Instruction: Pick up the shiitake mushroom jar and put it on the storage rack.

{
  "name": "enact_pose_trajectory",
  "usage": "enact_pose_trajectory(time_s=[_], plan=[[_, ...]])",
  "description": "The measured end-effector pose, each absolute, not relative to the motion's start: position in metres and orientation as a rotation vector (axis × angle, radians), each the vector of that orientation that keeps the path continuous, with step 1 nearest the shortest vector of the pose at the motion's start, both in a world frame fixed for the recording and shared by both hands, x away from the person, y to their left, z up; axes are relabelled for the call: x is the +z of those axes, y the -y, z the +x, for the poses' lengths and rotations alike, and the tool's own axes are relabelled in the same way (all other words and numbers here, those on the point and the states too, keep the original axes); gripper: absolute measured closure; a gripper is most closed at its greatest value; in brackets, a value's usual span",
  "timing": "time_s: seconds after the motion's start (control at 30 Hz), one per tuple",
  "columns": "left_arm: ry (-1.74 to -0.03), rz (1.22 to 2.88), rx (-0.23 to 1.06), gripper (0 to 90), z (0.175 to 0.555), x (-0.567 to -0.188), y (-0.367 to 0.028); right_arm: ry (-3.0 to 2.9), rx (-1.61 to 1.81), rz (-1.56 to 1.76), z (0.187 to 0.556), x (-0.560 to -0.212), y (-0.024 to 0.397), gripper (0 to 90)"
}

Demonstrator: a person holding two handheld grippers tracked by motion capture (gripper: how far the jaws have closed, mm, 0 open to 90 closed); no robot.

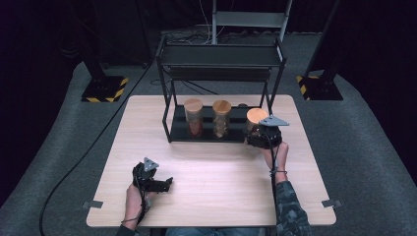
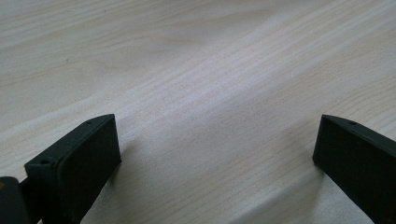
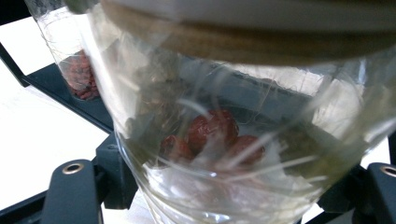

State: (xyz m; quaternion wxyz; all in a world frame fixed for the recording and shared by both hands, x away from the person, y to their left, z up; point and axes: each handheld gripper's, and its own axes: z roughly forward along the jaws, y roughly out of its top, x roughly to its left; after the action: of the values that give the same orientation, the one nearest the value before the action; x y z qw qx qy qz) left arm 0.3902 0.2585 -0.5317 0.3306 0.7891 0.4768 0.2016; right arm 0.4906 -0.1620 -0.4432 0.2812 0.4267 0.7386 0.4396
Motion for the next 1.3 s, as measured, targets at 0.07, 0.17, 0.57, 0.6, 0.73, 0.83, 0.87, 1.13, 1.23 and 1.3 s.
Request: enact_pose_trajectory(time_s=[0.07, 0.17, 0.57, 0.6, 0.73, 0.83, 0.87, 1.13, 1.23, 1.3], plan=[[-1.245, 2.064, 0.527, 0.0, 0.390, -0.532, -0.259, -1.979, 1.179, 1.144, 0.491, -0.444, 0.162, 24.5], [-1.245, 2.064, 0.526, 0.0, 0.390, -0.532, -0.259, -1.988, 1.171, 1.153, 0.494, -0.444, 0.162, 24.4], [-1.245, 2.064, 0.526, 0.0, 0.390, -0.532, -0.259, -1.990, 1.166, 1.161, 0.504, -0.442, 0.160, 24.4], [-1.245, 2.064, 0.526, 0.0, 0.390, -0.532, -0.259, -1.991, 1.162, 1.159, 0.504, -0.442, 0.160, 24.4], [-1.245, 2.064, 0.526, 0.0, 0.390, -0.532, -0.259, -1.989, 1.160, 1.155, 0.507, -0.442, 0.159, 24.4], [-1.245, 2.063, 0.526, 0.0, 0.390, -0.532, -0.259, -1.992, 1.156, 1.159, 0.508, -0.444, 0.158, 24.4], [-1.244, 2.063, 0.527, 0.0, 0.390, -0.532, -0.259, -1.993, 1.153, 1.159, 0.508, -0.444, 0.159, 24.4], [-1.244, 2.064, 0.527, 0.0, 0.390, -0.532, -0.259, -1.997, 1.148, 1.169, 0.513, -0.447, 0.158, 24.5], [-1.244, 2.065, 0.527, 0.0, 0.390, -0.532, -0.259, -1.994, 1.149, 1.168, 0.514, -0.445, 0.157, 24.4], [-1.244, 2.065, 0.526, 0.0, 0.390, -0.532, -0.259, -1.996, 1.152, 1.170, 0.516, -0.444, 0.156, 24.4]])
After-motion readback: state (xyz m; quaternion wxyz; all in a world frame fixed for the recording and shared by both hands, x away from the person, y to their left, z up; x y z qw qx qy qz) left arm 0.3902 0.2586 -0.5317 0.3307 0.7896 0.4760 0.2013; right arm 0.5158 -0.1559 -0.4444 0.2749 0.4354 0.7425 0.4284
